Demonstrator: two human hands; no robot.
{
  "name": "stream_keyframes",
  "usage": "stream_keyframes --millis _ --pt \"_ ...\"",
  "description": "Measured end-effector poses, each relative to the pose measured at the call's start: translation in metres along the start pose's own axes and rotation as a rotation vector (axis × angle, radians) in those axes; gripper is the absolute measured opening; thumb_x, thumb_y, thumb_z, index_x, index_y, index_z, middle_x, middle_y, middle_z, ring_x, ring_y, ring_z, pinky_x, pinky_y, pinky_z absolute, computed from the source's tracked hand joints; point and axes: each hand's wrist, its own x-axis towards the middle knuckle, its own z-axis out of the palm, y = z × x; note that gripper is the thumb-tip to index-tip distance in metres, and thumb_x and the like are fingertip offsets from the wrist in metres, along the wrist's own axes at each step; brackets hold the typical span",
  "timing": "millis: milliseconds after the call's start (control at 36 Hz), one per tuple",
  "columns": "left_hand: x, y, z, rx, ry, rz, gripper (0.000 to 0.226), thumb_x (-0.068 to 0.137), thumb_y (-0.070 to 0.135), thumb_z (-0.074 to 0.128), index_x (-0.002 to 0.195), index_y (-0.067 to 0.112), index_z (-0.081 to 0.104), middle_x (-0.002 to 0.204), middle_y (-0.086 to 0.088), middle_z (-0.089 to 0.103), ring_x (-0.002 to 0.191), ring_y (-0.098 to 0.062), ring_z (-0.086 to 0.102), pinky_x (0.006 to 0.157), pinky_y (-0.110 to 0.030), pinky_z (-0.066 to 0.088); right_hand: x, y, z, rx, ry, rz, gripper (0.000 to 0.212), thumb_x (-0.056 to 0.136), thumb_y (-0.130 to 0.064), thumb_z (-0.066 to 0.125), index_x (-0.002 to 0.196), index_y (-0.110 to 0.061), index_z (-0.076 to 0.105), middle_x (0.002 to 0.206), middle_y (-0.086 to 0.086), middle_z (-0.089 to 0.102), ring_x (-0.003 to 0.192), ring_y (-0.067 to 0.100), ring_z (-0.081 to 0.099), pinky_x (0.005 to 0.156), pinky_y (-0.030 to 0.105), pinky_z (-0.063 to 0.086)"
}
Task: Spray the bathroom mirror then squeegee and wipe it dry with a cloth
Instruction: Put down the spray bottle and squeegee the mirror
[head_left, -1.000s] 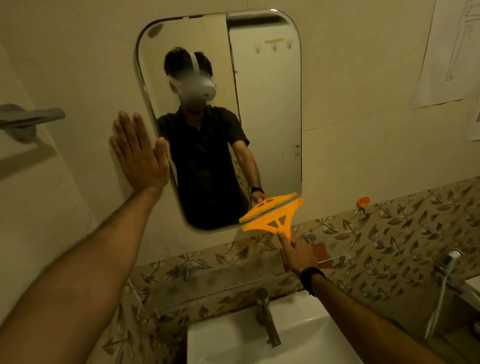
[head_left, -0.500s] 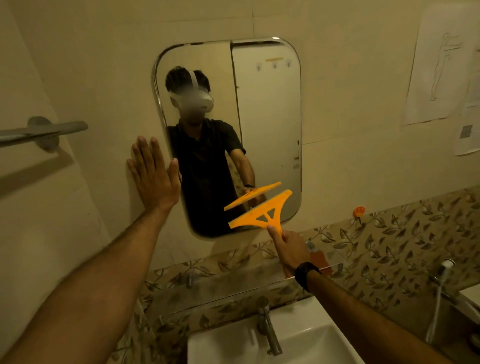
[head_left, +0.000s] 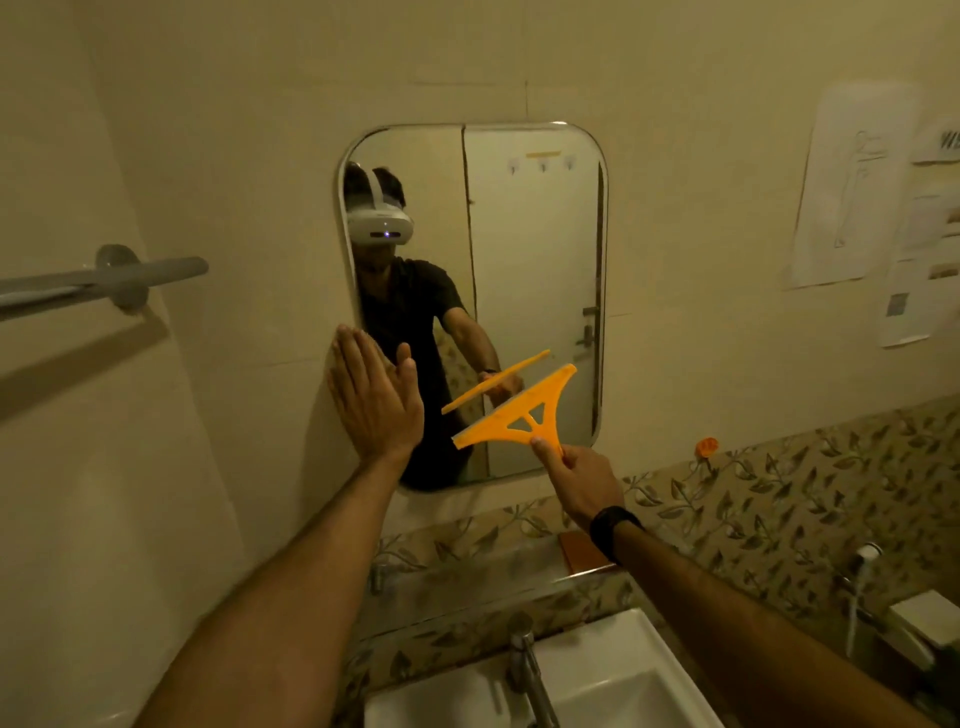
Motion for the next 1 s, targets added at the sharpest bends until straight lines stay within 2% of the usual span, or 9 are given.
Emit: stream_keyframes --millis 83,194,306,389,500,667,806,917,1000 --pt "-0.02 0.011 0.009 -0.084 -0.022 -0.07 0.077 0.104 0.054 0.028 0.164 0.007 0.014 0.172 -0.014 0.01 0.159 -0.027 0.013 0.128 -0.046 0.016 -0.008 0.01 -0.009 -0.027 -0.003 0.018 0.062 0.085 -0.077 0.045 0.052 -0.025 0.03 0.049 -0.007 0.03 0.047 0.013 0.027 0.056 0.035 0.023" --pt "-0.058 0.035 0.021 -0.145 -0.029 -0.113 0.078 0.104 0.052 0.035 0.163 0.005 0.017 0.171 -0.017 0.015 0.157 -0.031 0.019 0.126 -0.047 0.02 -0.033 0.038 -0.028 -0.055 0.02 0.039 0.061 0.09 -0.068 0.051 0.055 -0.023 0.03 0.046 -0.007 0.03 0.043 0.007 0.026 0.053 0.029 0.02" --pt "-0.118 0.067 0.034 -0.219 -0.127 -0.058 0.07 0.105 0.045 0.046 0.161 0.007 0.027 0.166 -0.016 0.028 0.151 -0.033 0.032 0.122 -0.046 0.028 -0.063 0.081 -0.052 0.016 0.05 0.128 0.065 0.092 -0.061 0.056 0.062 -0.005 0.044 0.057 0.001 0.032 0.052 0.014 0.031 0.055 0.031 0.022" --pt "-0.166 0.093 0.04 -0.259 -0.219 -0.037 0.065 0.102 0.048 0.042 0.153 0.008 0.04 0.154 -0.016 0.042 0.138 -0.031 0.042 0.113 -0.044 0.034 -0.082 0.108 -0.073 0.033 0.079 0.235 0.057 0.094 -0.056 0.058 0.059 -0.017 0.037 0.054 -0.006 0.031 0.05 0.01 0.03 0.055 0.03 0.022" --pt "-0.232 0.126 0.05 -0.308 -0.338 0.005 0.058 0.1 0.047 0.043 0.142 0.009 0.05 0.14 -0.017 0.053 0.124 -0.033 0.049 0.101 -0.043 0.04 -0.106 0.15 -0.109 -0.035 0.11 0.374 0.06 0.093 -0.059 0.057 0.055 -0.021 0.03 0.048 -0.007 0.031 0.045 0.009 0.03 0.053 0.029 0.021" --pt "-0.345 0.184 0.061 -0.411 -0.634 0.019 0.061 0.101 0.046 0.043 0.146 0.005 0.05 0.144 -0.021 0.054 0.133 -0.039 0.05 0.11 -0.049 0.042 -0.161 0.226 -0.196 -0.134 0.144 0.508 0.061 0.095 -0.06 0.052 0.052 -0.021 0.034 0.05 -0.001 0.033 0.049 0.015 0.03 0.053 0.033 0.02" --pt "-0.45 0.23 0.057 -0.331 -0.882 0.044 0.055 0.104 0.039 0.05 0.141 -0.002 0.053 0.138 -0.024 0.058 0.129 -0.042 0.053 0.109 -0.049 0.043 -0.213 0.292 -0.258 -0.185 0.117 0.619 0.063 0.094 -0.064 0.051 0.051 -0.024 0.027 0.048 -0.003 0.029 0.047 0.015 0.027 0.051 0.032 0.018" --pt "-0.519 0.253 0.05 -0.29 -1.058 0.052 0.05 0.104 0.04 0.051 0.141 0.005 0.053 0.135 -0.015 0.059 0.125 -0.032 0.055 0.105 -0.043 0.046 -0.245 0.337 -0.288 -0.178 -0.01 0.698 0.064 0.093 -0.063 0.053 0.053 -0.021 0.027 0.05 0.001 0.029 0.049 0.018 0.029 0.055 0.035 0.02" --pt "-0.558 0.26 0.043 -0.272 -1.188 0.009 0.051 0.105 0.041 0.051 0.143 0.006 0.051 0.136 -0.014 0.057 0.127 -0.031 0.054 0.106 -0.043 0.045 -0.259 0.361 -0.296 -0.131 -0.089 0.783 0.064 0.092 -0.064 0.053 0.052 -0.02 0.029 0.05 0.002 0.032 0.051 0.019 0.032 0.056 0.034 0.022"
